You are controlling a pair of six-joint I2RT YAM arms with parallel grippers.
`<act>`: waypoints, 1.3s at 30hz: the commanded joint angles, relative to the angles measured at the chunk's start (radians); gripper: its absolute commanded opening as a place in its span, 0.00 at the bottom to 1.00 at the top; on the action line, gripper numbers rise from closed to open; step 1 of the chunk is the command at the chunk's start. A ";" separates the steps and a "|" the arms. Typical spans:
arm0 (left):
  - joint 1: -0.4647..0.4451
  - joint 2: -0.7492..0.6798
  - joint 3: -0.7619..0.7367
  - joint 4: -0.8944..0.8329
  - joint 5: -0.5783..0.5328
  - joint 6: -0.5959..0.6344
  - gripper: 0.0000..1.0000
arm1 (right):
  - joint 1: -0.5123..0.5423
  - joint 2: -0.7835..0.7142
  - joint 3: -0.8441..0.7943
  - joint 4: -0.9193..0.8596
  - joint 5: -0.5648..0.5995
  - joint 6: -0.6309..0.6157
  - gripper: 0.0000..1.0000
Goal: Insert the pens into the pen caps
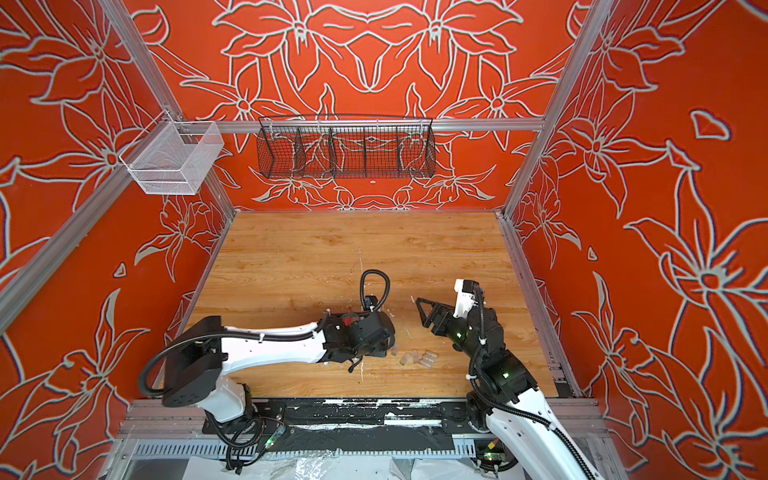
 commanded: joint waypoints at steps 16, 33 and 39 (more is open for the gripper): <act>-0.100 -0.200 -0.093 0.146 -0.028 0.238 0.00 | 0.308 0.213 -0.105 0.480 0.047 0.213 0.65; -0.117 -0.287 -0.127 0.156 -0.114 0.244 0.00 | 0.467 0.288 -0.090 0.488 0.208 0.223 0.50; -0.117 -0.304 -0.122 0.135 -0.125 0.249 0.00 | 0.482 0.303 -0.091 0.492 0.239 0.225 0.17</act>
